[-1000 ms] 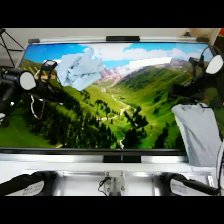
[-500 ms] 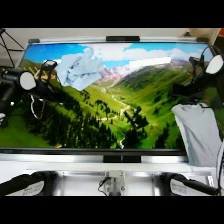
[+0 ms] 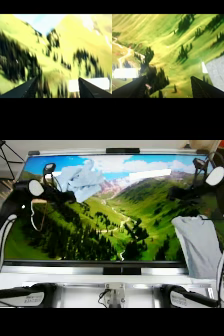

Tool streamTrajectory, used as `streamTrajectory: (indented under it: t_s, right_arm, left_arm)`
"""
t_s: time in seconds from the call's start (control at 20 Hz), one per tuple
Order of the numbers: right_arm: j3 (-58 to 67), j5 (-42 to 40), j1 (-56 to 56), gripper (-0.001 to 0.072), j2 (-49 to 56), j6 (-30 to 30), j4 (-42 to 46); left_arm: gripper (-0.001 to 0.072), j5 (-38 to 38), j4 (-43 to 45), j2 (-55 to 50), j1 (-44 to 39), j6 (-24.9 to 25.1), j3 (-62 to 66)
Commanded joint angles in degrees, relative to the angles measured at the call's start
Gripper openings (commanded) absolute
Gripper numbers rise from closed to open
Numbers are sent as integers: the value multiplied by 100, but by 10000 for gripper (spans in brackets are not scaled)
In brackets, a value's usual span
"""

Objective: Fold the shirts.

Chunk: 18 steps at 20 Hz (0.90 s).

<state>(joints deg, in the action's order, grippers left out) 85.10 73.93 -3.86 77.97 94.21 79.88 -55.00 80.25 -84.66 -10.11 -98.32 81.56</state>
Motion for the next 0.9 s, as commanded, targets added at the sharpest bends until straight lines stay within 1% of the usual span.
streamTrajectory:
  t_s: [0.0,0.05,0.1,0.15,0.2,0.35,0.45,0.55,0.65,0.75,0.85]
  right_arm:
    - [4,-262,4,661,2,-22,-361]
    - [4,-260,4,662,2,-37,-461]
    - [4,-262,4,661,2,-44,-529]
    - [4,-269,4,662,2,-44,-566]
    - [4,-304,4,662,2,-46,-568]
    - [4,-466,4,662,2,-44,-538]
    - [4,-586,4,662,2,-37,-546]
    - [4,-625,4,662,2,-37,-546]
    - [4,-621,4,661,2,-37,-553]
    - [4,-625,4,661,2,-37,-599]
    - [4,-632,4,661,2,-39,-610]
  left_arm:
    - [622,365,-382,-1384,715,-673,1091]
    - [622,192,-721,-1790,909,-780,1427]
    - [622,-4,-1108,-2162,1047,-723,1718]
    - [622,-170,-1349,-2498,1119,-651,1954]
    - [622,-197,-1368,-2723,1119,-645,2083]
    - [622,243,-1657,-3077,1005,-647,2109]
    - [621,341,-2114,-3285,896,-461,2109]
    - [622,398,-2135,-3421,774,-411,2109]
    - [619,647,-2140,-3484,680,-417,2109]
    - [581,1038,-2175,-3477,603,-420,2109]
    - [147,1204,-2280,-3473,529,-402,2199]
